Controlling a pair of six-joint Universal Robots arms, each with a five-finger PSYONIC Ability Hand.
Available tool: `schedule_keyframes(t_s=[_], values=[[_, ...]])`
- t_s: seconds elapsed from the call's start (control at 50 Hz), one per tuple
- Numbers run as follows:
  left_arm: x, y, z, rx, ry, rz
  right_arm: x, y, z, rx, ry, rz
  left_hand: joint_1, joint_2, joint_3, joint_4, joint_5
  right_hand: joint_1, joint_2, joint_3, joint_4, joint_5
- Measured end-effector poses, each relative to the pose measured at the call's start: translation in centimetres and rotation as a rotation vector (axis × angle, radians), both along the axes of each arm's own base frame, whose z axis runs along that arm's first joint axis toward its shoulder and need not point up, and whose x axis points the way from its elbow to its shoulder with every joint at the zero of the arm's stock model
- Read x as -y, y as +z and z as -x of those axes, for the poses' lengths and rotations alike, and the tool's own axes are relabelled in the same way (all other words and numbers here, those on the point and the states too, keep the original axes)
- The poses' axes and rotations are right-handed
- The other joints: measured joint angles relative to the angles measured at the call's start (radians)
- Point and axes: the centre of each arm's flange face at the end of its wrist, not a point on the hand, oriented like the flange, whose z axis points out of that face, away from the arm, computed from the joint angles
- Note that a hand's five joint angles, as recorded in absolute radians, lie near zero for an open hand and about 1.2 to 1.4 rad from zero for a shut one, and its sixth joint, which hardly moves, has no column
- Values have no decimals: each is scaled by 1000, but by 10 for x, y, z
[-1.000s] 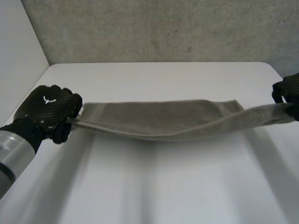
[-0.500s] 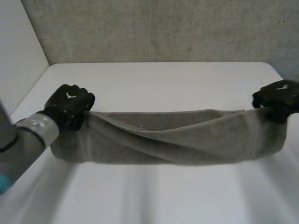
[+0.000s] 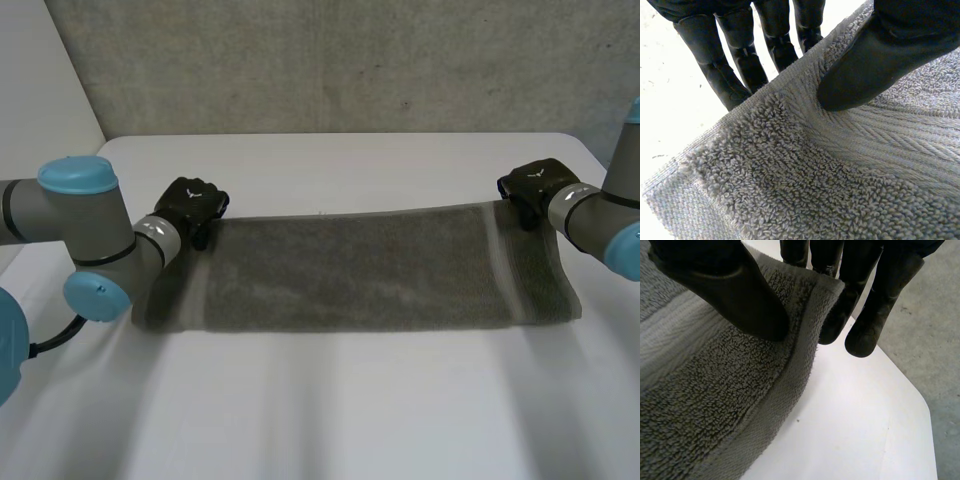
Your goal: Fold the towel.
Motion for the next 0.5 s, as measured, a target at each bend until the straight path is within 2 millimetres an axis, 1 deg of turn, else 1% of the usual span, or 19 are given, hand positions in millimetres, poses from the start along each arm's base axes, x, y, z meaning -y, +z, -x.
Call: schedule_keyframes(t_s=[0.06, 0.08, 0.1, 0.12, 0.14, 0.16, 0.18, 0.2, 0.24, 0.28, 0.34, 0.36, 0.38, 0.44, 0.5], values=[[2, -1, 1, 1, 0, -3, 6, -6, -1, -6, -6, 1, 0, 0, 0, 0, 0, -1, -1, -1, 0, -1], [2, -1, 1, 1, -1, -4, 6, -8, -2, -8, -6, 1, -41, -41, -47, -43, -38, -27, -23, -19, -19, -23], [2, -1, 1, 1, -1, -5, 8, -10, -2, -10, -8, 0, -203, -237, -230, -227, -202, -167, -159, -163, -165, -178], [2, -1, 2, 2, -3, -6, 8, -12, -3, -13, -9, -1, -373, -405, -422, -406, -368, -356, -351, -350, -350, -370], [1, -1, 2, 3, -4, -8, 9, -13, -4, -15, -11, -1, -569, -597, -615, -630, -558, -541, -540, -513, -512, -540], [1, -1, 3, 4, -5, -8, 9, -13, -4, -16, -12, -1, -673, -699, -701, -718, -661, -625, -625, -615, -614, -627], [-1, -1, 4, 5, -8, -7, 9, -13, -4, -19, -16, 0, -882, -886, -913, -936, -873, -821, -827, -811, -809, -840], [-2, 0, 6, 8, -9, -7, 9, -12, -4, -21, -20, 4, -1042, -1074, -1110, -1109, -1048, -967, -969, -963, -961, -1012], [-4, 2, 8, 12, -11, -5, 9, -7, -5, -20, -25, 14, -1156, -1212, -1254, -1241, -1200, -1073, -1060, -1072, -1072, -1111], [-7, 6, 10, 16, -10, -1, 8, 1, -5, -17, -29, 30, -1174, -1249, -1292, -1258, -1240, -1098, -1068, -1090, -1085, -1113], [-11, 14, 10, 21, -3, 5, 5, 20, -6, -6, -29, 64, -1174, -1252, -1295, -1258, -1248, -1102, -1068, -1090, -1085, -1113], [-14, 19, 9, 23, 3, 6, 1, 31, -6, 0, -28, 83, -1174, -1252, -1295, -1258, -1248, -1102, -1068, -1090, -1085, -1113], [-15, 22, 9, 24, 6, 7, -1, 36, -6, 3, -27, 92, -1174, -1252, -1295, -1258, -1248, -1102, -1068, -1090, -1085, -1113], [-27, 44, 4, 23, 24, 15, -18, 69, -5, 19, -14, 139, -1174, -1252, -1295, -1258, -1249, -1102, -1068, -1090, -1085, -1113], [-41, 63, -2, 18, 32, 22, -37, 87, -2, 26, 3, 154, -1174, -1252, -1296, -1258, -1251, -1102, -1068, -1090, -1085, -1113]])
